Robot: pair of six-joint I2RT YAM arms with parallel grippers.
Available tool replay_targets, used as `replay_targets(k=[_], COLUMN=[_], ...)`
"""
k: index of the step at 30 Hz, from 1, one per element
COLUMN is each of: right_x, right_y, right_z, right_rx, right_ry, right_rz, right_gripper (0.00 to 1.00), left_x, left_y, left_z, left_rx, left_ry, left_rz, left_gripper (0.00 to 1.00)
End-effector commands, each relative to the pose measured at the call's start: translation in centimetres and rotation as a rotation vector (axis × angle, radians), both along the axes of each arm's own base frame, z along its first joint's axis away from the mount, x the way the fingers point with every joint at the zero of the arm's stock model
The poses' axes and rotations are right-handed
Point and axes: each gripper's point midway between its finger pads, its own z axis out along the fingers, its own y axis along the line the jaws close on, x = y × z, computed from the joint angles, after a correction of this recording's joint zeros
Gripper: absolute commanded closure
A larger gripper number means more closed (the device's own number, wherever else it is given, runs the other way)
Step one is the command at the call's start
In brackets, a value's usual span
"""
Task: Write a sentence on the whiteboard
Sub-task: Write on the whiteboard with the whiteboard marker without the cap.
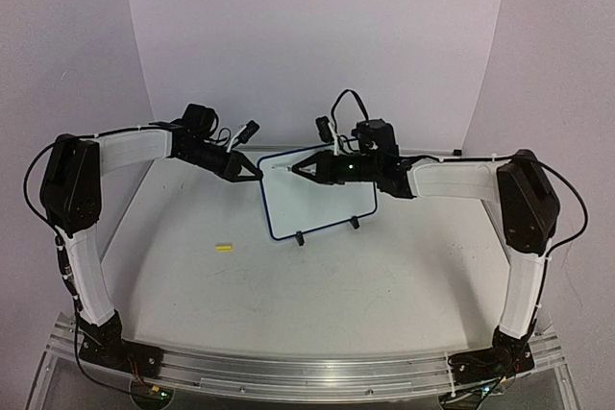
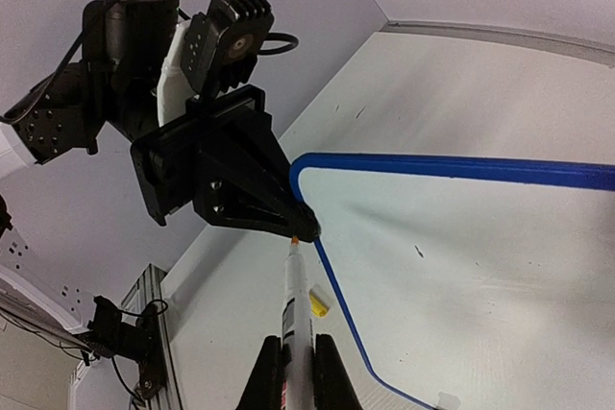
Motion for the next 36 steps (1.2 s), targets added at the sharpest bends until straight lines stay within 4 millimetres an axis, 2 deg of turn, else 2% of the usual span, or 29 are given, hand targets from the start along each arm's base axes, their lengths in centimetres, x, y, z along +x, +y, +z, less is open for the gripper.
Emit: replay_targets(k=[1,21,36], right_x=[0.5,2.3,2.4], right_y=[1.3,2.6,2.0], right_z=[2.0,1.3,-1.1], right_rx=[0.050,0.058,0.016], right_ry=[-0.042,-0.038,-0.003], right_rz=[0.018,0.009,-0.027], right_gripper=[1.00,1.00,1.00], left_x=[-0.3,-0.5,-0.5], left_y=[-0.4,-0.4,-0.4], left_z=[0.0,-0.1,0.0], left_rx=[0.012,0.023,0.027], left_ry=[-0.007,-0.010,-0.016], left_rz=[-0.021,-0.030,-0.033], left_gripper=[1.00,1.00,1.00])
